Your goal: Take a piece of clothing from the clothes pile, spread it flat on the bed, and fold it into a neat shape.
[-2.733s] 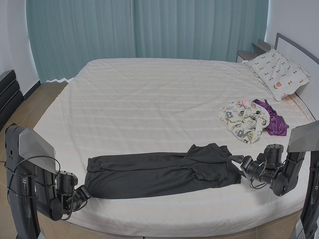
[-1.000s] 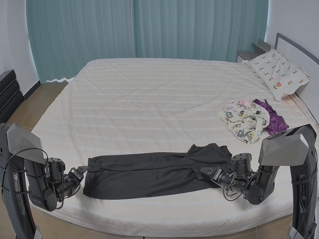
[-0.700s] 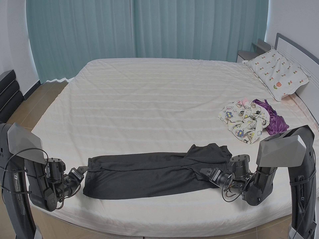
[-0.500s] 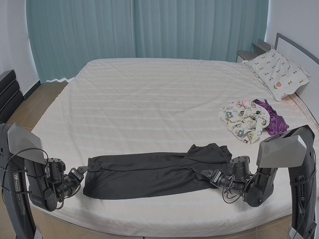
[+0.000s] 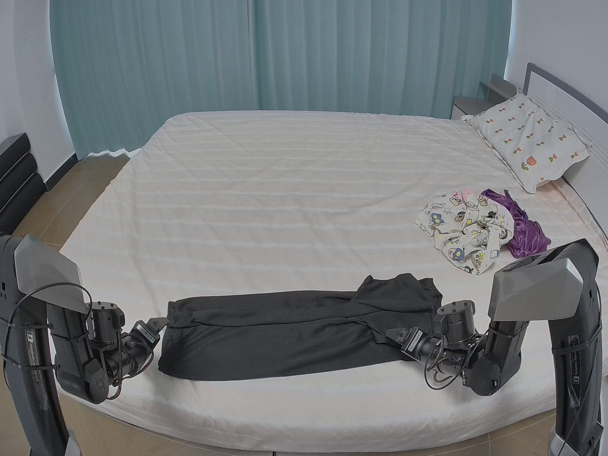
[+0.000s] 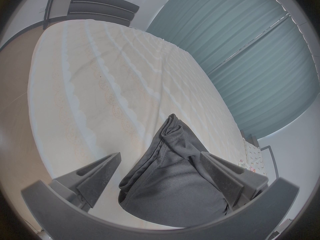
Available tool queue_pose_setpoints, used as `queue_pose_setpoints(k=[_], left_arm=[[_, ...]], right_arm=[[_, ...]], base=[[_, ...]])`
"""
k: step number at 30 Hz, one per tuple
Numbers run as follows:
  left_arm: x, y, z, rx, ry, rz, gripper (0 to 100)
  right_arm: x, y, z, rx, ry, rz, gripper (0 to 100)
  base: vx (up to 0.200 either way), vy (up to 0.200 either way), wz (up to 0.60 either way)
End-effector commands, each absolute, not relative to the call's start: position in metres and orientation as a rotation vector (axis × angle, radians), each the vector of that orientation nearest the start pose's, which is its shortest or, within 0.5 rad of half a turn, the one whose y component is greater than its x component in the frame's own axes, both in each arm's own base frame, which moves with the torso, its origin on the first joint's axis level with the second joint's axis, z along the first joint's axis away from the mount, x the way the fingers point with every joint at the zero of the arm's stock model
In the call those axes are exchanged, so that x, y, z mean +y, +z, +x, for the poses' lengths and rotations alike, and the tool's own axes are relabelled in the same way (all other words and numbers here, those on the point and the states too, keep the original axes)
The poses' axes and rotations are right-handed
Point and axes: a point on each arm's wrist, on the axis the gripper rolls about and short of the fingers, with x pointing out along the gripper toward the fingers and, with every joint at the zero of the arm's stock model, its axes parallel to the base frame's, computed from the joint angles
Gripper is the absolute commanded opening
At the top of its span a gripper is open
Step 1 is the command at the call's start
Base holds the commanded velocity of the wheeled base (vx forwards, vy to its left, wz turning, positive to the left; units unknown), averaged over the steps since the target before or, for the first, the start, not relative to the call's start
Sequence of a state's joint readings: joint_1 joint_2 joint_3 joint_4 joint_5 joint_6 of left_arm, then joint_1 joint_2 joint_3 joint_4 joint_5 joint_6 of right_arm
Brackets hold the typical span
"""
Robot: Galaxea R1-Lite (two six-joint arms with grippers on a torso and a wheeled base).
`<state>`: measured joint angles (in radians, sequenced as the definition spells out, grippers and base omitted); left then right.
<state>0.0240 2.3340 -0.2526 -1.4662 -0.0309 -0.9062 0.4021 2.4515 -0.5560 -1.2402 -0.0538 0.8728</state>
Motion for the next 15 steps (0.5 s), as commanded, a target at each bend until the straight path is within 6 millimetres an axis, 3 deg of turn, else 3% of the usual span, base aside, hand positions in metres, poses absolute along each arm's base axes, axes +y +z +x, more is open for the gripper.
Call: queue_pose_setpoints(k=[1, 11, 12, 15], left_arm=[[0.006, -0.032, 0.272, 0.575, 0.273, -0.894, 100], [0.006, -0.032, 0.272, 0.575, 0.273, -0.894, 100], [0.006, -0.032, 0.272, 0.574, 0.275, -0.894, 100], [0.006, -0.032, 0.272, 0.574, 0.275, -0.894, 100]], right_arm=[[0.130, -0.064, 0.302, 0.743, 0.017, 0.666, 100], [0.132, -0.067, 0.314, 0.718, 0.007, 0.663, 100], [0.132, -0.067, 0.314, 0.716, 0.008, 0.664, 0], [0.131, -0.066, 0.313, 0.714, 0.007, 0.665, 0]], base=[[0.000, 0.000, 0.00], [0.000, 0.000, 0.00], [0.000, 0.000, 0.00], [0.000, 0.000, 0.00]])
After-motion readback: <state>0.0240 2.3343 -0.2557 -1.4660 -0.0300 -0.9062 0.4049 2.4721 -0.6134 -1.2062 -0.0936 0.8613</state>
